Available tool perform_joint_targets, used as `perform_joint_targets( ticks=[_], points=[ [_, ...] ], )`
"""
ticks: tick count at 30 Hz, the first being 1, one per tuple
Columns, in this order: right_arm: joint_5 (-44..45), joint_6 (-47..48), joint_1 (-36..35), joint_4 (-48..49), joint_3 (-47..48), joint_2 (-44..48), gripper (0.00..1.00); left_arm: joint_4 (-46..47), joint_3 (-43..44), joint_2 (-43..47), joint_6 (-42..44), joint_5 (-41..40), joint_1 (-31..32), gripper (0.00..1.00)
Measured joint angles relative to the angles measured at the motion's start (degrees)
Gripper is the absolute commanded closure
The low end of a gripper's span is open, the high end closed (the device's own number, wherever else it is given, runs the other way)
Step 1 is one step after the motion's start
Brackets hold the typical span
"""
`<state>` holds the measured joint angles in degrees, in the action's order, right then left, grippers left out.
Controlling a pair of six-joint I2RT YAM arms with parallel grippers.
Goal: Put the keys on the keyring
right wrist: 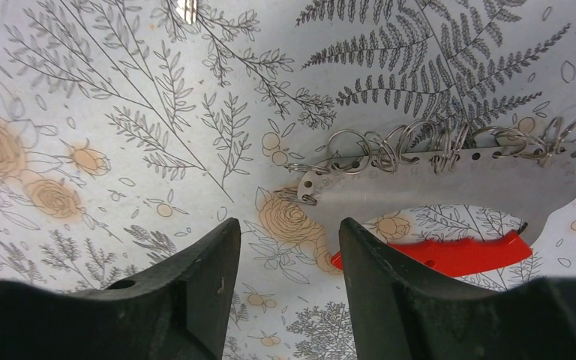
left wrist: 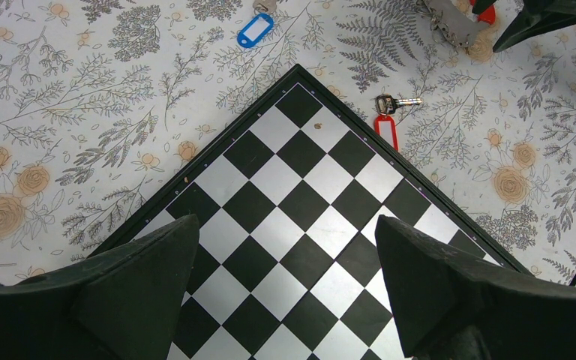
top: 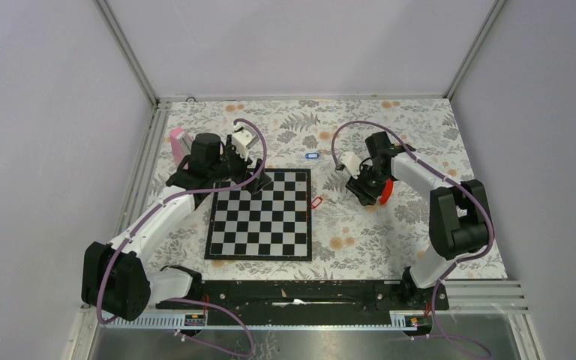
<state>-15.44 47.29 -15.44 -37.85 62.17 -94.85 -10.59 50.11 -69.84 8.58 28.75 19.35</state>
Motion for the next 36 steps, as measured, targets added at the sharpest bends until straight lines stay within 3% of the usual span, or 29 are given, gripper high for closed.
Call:
perform_joint_targets(
  ticks=[22, 30, 36],
  points=[
    [0.81, 11.63, 0.0, -2.29, 3.65, -7.54, 0.41, 0.0, -0.02, -1.97, 0.31, -0.09, 0.0, 0.01],
    [0.0, 12.5, 0.0, -3.21, 3.67, -8.68, 0.49, -0.02, -0.09, -2.43, 0.66, -0.13, 0.0, 0.01],
    [-1.55, 12.57, 0.0, -3.74, 4.17, -9.07, 0.63, 0.0, -0.11, -2.43, 0.68, -0.39, 0.0, 0.01]
  ],
)
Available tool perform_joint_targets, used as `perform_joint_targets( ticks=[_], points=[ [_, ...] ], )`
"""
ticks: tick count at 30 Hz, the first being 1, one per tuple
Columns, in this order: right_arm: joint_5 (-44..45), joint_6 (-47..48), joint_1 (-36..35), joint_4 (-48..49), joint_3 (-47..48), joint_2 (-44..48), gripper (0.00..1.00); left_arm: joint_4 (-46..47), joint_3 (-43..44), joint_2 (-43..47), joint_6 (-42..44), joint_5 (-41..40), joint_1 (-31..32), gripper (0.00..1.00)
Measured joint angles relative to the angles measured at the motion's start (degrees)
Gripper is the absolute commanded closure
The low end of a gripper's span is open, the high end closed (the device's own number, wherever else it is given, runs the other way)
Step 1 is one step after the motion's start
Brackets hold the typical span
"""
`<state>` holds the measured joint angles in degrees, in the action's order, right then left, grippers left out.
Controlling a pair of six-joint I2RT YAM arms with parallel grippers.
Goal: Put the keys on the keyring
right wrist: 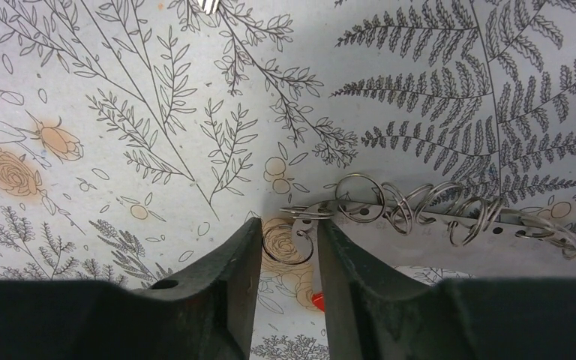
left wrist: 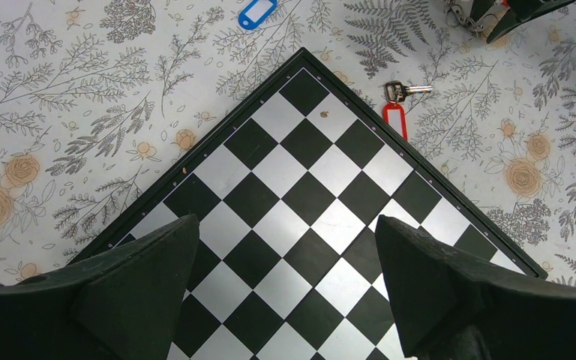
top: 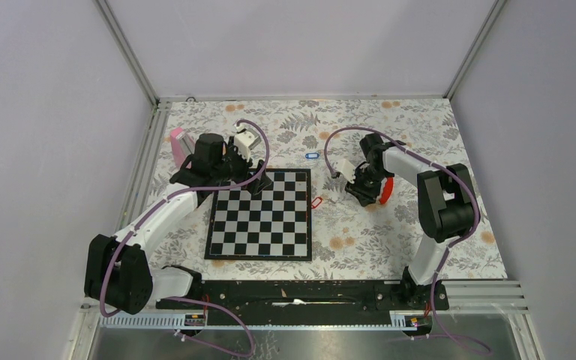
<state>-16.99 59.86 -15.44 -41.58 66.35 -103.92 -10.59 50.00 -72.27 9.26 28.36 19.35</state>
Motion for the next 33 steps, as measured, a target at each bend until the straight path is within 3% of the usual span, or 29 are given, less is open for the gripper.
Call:
perform_joint_targets(
  ticks=[8, 19, 33],
  points=[
    [-0.44, 0.11, 0.0, -0.81, 0.04, -0.13, 0.75, 0.0, 0.0, 0.0, 0.0, -0.15, 0.0, 0.01],
    [-0.39, -0.33, 0.0, -1.42, 1.33, -0.07, 0.99, 0.0, 0.0, -0.02, 0.0, -0.15, 0.0, 0.01],
    [-0.04, -2.91, 0.0, -1.42, 1.53, 1.36, 1.0, 0.0, 0.0, -0.02, 0.0, -0.13, 0.0, 0.01]
  ],
)
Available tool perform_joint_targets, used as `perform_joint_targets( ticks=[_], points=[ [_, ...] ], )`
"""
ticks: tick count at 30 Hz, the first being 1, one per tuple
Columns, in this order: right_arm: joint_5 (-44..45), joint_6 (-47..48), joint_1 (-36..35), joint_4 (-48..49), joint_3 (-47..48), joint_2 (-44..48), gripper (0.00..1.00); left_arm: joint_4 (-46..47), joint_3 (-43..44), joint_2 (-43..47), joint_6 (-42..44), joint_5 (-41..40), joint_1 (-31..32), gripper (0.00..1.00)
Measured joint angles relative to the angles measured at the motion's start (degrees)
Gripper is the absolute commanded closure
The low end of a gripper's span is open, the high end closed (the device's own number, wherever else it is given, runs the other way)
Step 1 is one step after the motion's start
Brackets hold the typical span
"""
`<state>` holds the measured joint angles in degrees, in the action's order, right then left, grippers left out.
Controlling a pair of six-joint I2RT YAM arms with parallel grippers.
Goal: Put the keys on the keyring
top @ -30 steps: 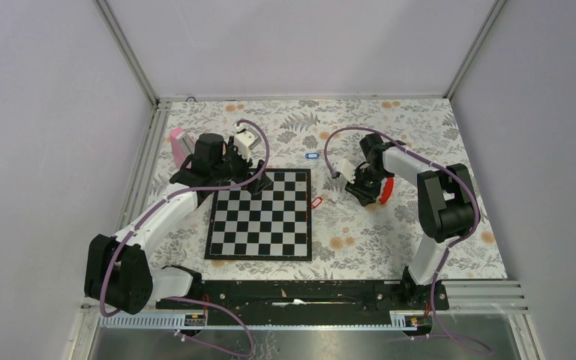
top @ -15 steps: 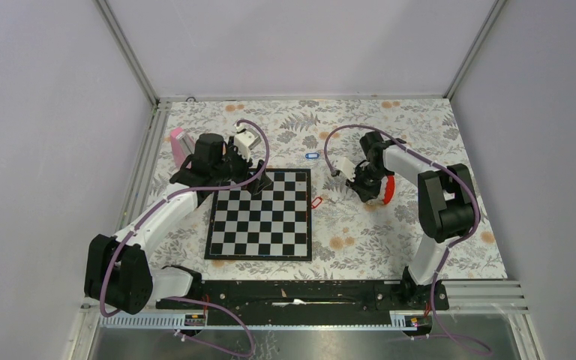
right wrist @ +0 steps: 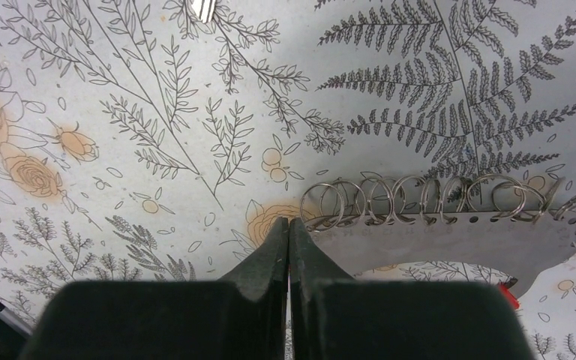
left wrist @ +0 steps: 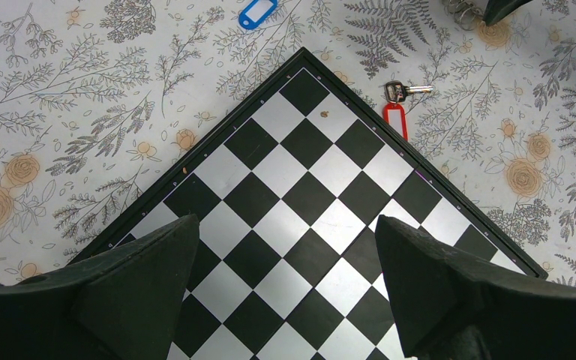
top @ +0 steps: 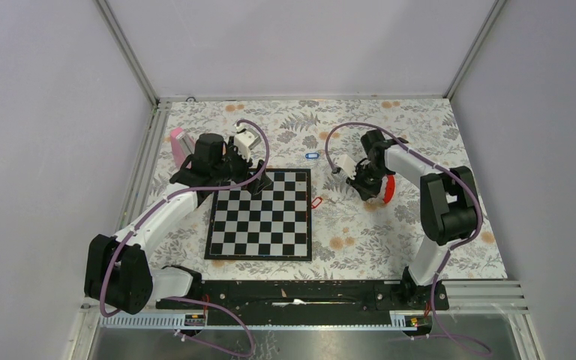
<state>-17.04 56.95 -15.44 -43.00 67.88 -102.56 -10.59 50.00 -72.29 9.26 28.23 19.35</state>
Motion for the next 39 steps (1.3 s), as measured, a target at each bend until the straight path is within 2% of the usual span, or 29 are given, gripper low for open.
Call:
perform_joint_targets(
  ticks=[6, 11, 15, 18, 21, 26, 31, 36, 39],
  points=[
    [-2.08, -1.81, 0.0, -1.55, 1.09, 2.91, 1.0, 0.0, 0.0, -0.07, 0.57, 0.0, 0.66, 0.01],
    [-7.45, -4.39, 0.0, -2.49, 3.93, 9.68, 1.0, -1.14, 0.59, -1.49, 4.24, 2.1, 3.63, 0.03],
    [-12.72, -6.71, 0.0, -2.54, 6.25, 14.82, 1.0, -3.8, 4.0, -3.61, 6.88, 6.08, 5.95, 0.13],
    [-17.25, -8.81, 0.0, -2.1, 7.1, 17.31, 1.0, -4.39, 8.55, -5.6, 8.11, 9.55, 7.69, 0.34],
    [-21.77, -11.02, -0.02, -1.7, 7.3, 18.56, 1.0, -4.42, 14.03, -8.22, 8.79, 12.96, 9.68, 0.47],
    [-28.09, -15.69, -0.11, 0.04, 8.52, 19.56, 1.0, -2.36, 20.63, -11.72, 7.98, 17.84, 13.29, 0.49],
    [-33.16, -23.12, -0.15, 6.49, 8.39, 23.19, 1.0, 1.31, 23.04, -13.75, 4.46, 21.24, 16.2, 0.5],
    [-37.11, -31.08, -0.15, 14.93, 7.02, 27.76, 1.0, 7.41, 23.06, -15.69, -0.92, 22.21, 16.87, 0.64],
    [-39.12, -35.5, -0.15, 19.17, 5.31, 29.46, 1.0, 10.27, 23.06, -16.83, -3.26, 22.77, 16.87, 0.66]
  ],
)
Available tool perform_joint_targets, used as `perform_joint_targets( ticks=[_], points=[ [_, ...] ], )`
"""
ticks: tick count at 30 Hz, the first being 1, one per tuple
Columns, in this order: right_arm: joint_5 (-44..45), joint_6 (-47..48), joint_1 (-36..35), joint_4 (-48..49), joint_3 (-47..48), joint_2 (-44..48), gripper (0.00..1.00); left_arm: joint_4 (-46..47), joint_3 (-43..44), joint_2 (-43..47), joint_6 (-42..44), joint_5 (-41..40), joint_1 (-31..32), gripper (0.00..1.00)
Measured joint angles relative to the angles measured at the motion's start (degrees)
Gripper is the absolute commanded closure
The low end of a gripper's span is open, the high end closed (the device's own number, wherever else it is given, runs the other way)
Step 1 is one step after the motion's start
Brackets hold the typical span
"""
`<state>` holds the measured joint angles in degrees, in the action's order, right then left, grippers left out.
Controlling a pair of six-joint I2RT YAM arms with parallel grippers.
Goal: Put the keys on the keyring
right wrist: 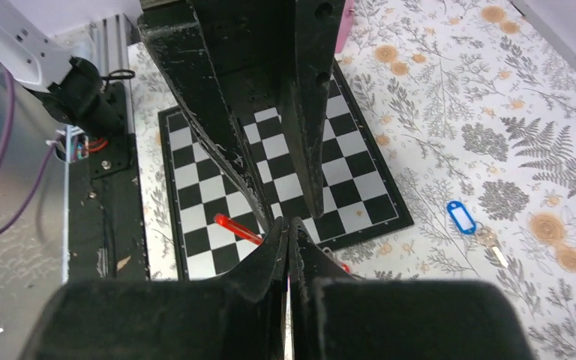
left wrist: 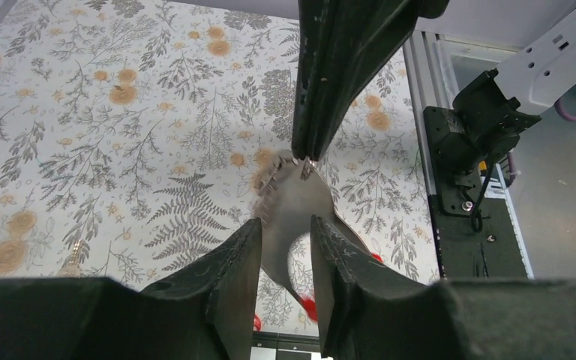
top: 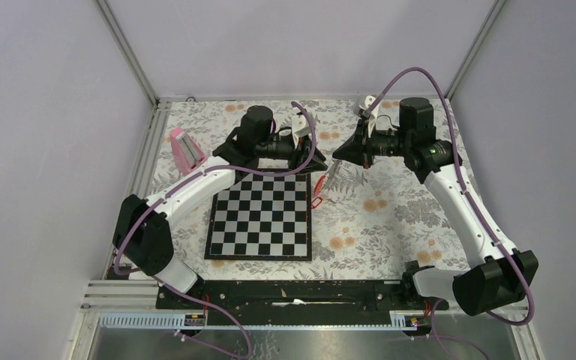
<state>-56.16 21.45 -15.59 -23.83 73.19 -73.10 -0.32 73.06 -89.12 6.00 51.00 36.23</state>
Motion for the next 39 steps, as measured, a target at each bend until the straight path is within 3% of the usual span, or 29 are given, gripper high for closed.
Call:
perform_joint_targets(
  ticks=[8, 18, 32, 39],
  points=[
    [-3.85, -9.97, -0.02, 8.72, -5.55, 0.37, 1.0, 4.85, -1.03, -0.22, -1.9, 1.97, 0.0, 0.64],
    [-5.03, -16.31, -0.02, 15.67, -6.93, 0.37, 1.0, 7.52, -4.31, 2.05, -2.95, 5.2, 0.0, 0.54],
    [-7.5, -23.21, -0.02, 22.84, -9.55, 0.42, 1.0, 11.3, -5.31, 2.71, -5.09, 6.34, 0.0, 0.57],
    [-8.44, -25.14, -0.02, 25.11, -10.23, 0.42, 1.0, 13.49, -6.43, 2.71, -6.67, 7.1, 0.0, 0.65]
  ],
)
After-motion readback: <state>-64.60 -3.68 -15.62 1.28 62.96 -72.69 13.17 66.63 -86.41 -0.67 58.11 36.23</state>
